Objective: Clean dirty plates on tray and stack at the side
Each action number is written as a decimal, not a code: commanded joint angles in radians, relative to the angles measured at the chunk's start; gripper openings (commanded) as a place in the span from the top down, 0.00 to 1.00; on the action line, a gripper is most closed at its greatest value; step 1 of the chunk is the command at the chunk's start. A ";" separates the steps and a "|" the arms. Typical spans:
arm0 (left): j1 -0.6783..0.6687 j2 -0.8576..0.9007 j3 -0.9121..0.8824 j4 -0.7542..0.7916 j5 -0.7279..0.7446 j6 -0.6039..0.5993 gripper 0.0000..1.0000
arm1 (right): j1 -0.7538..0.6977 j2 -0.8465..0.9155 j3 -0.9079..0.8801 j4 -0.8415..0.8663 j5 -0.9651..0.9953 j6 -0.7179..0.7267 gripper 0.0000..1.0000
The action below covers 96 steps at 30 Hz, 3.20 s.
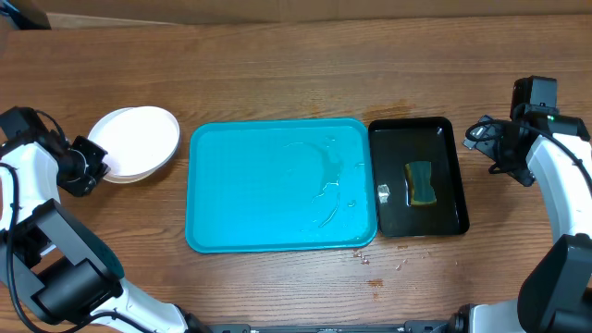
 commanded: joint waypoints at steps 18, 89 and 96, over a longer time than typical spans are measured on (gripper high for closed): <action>-0.002 -0.037 0.010 0.051 -0.142 0.022 0.95 | -0.002 -0.016 0.021 0.005 0.011 0.008 0.00; -0.028 -0.037 0.010 0.058 0.166 0.186 0.00 | 0.410 -0.632 0.017 0.004 0.011 0.008 0.00; -0.029 -0.037 0.010 0.058 0.166 0.186 0.00 | 0.410 -0.875 0.014 -0.038 0.032 -0.007 0.00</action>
